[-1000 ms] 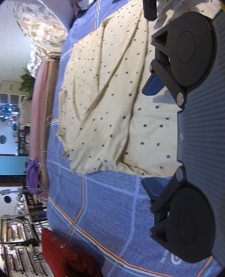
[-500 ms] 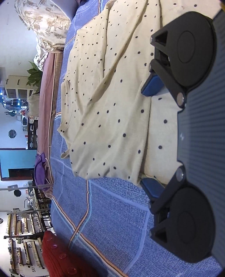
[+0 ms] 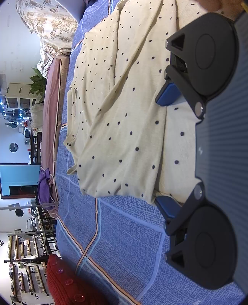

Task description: Fold small clothes

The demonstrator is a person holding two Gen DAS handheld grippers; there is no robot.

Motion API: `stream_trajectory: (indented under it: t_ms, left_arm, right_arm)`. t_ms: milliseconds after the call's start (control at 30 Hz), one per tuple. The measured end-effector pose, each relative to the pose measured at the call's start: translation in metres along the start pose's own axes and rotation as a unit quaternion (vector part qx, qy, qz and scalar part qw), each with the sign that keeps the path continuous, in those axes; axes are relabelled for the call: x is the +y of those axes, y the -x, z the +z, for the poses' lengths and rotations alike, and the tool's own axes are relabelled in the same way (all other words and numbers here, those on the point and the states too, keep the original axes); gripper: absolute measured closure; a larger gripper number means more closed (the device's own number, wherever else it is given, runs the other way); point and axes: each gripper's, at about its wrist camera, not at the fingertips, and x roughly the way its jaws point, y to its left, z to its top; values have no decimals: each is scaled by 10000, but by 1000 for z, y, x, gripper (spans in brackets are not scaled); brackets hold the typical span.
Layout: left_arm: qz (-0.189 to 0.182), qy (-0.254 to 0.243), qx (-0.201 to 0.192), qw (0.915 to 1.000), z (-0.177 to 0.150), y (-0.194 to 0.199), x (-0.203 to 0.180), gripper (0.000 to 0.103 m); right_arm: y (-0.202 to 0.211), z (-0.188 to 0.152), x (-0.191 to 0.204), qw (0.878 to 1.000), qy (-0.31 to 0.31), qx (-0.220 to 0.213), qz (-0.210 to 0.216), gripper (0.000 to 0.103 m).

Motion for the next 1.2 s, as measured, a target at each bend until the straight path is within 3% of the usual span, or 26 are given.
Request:
stream_trajectory:
  t_ms: [167, 333, 567, 667, 767, 867, 967, 1033, 1100, 1200]
  left_arm:
    - [1, -3, -1, 10000, 0, 0, -1, 0]
    - [1, -4, -1, 10000, 0, 0, 0, 0]
    - [1, -6, -1, 10000, 0, 1, -1, 0]
    - [1, -7, 0, 10000, 0, 1, -1, 0]
    - [1, -7, -1, 10000, 0, 1, -1, 0]
    - [6, -13, -5, 10000, 0, 1, -1, 0]
    - [12, -20, -15, 10000, 0, 2, 0, 0]
    - [-18, 11, -2, 10000, 0, 2, 2, 0]
    - [-9, -20, 26, 10000, 1, 3, 2, 0]
    - [-161, -178, 246, 9994, 6, 4, 6, 0]
  right_arm:
    - [-9, 1, -2, 9999, 113, 29, 13, 23]
    - [-16, 10, 9, 9951, 913, -142, -355, 23]
    - [-37, 20, 21, 9770, 1943, -50, -876, 24]
    - [-47, 20, 24, 9724, 2100, 81, -1016, 24]
    - [-56, 17, 23, 9675, 2191, 237, -1243, 33]
    - [-58, 16, 21, 9643, 2267, 256, -1348, 33]
    - [-57, 13, 24, 9533, 2571, 191, -1575, 34]
    - [-57, 11, 24, 9473, 2740, 209, -1649, 40]
    - [-56, 9, 24, 9412, 2883, 225, -1746, 71]
    - [-56, 7, 20, 9367, 2963, 274, -1844, 89]
